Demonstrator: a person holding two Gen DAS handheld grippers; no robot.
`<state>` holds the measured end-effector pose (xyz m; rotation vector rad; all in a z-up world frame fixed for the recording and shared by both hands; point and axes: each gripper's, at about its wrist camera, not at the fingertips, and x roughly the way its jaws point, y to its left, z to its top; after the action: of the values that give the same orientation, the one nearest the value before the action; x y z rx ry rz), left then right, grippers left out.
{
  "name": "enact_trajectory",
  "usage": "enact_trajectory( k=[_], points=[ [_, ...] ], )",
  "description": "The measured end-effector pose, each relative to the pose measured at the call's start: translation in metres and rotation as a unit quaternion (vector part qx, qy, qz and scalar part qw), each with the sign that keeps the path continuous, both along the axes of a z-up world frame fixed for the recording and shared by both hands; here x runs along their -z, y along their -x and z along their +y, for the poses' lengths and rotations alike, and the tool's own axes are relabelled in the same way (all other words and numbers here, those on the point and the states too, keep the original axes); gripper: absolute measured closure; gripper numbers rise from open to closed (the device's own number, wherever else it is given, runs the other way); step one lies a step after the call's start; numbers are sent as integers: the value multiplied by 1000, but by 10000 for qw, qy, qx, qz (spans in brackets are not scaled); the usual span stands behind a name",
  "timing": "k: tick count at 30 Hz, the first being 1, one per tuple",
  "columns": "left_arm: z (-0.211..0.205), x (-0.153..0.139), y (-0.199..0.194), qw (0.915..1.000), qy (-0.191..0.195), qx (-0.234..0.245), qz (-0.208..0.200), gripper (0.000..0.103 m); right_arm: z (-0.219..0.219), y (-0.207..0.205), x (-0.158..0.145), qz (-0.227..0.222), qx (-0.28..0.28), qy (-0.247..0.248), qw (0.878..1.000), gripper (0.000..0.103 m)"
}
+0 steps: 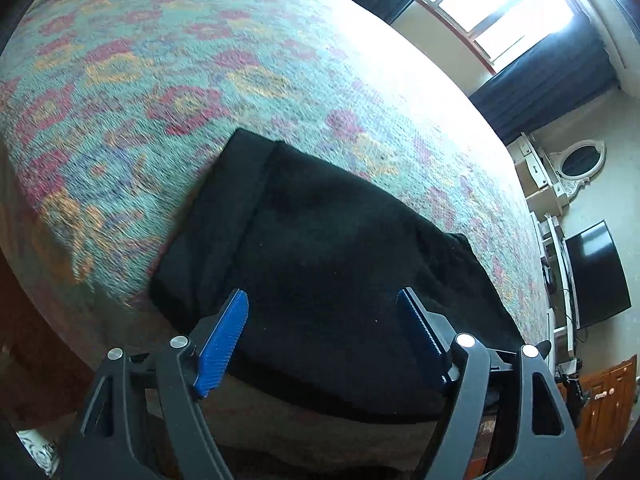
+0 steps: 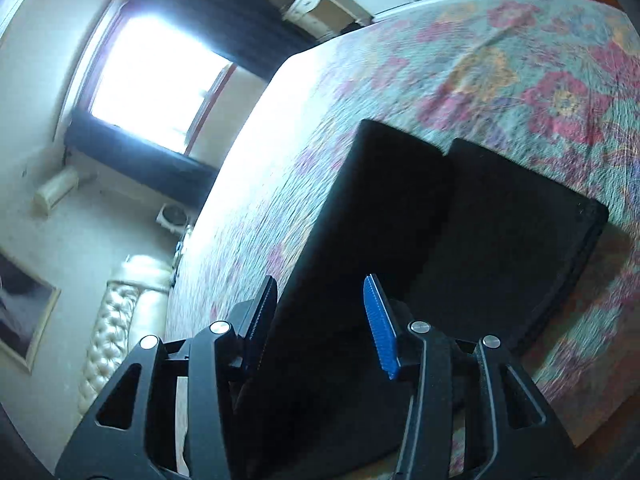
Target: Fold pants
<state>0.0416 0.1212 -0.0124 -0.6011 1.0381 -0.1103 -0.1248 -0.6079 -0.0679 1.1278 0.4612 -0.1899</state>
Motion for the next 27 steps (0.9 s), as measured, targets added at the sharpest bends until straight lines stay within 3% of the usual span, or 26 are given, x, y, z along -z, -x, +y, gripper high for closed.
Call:
enact_trajectory(
  k=[6,11,14,17,18,27],
  points=[
    [-9,17,-5,9998,-75,123,169,24,-25,-28,32,405,358,-272,9982,58],
    [-8,23,-8,9997,40,145,209,21,-20,-43,56,271,666,-700,9950,58],
    [-7,26,-8,9997,102,93,218,21,-15,-50,55,370,674,-533,9956,58],
    [-8,25,-8,9996,115,107,220,18,-10,-63,48,681,581,-126,9959,78],
    [-8,26,-9,9996,97,121,225,18,-10,-64,48,714,581,-69,9957,95],
    [-9,26,-9,9996,46,190,226,18,-12,-15,17,-191,910,-173,9955,98]
  ],
)
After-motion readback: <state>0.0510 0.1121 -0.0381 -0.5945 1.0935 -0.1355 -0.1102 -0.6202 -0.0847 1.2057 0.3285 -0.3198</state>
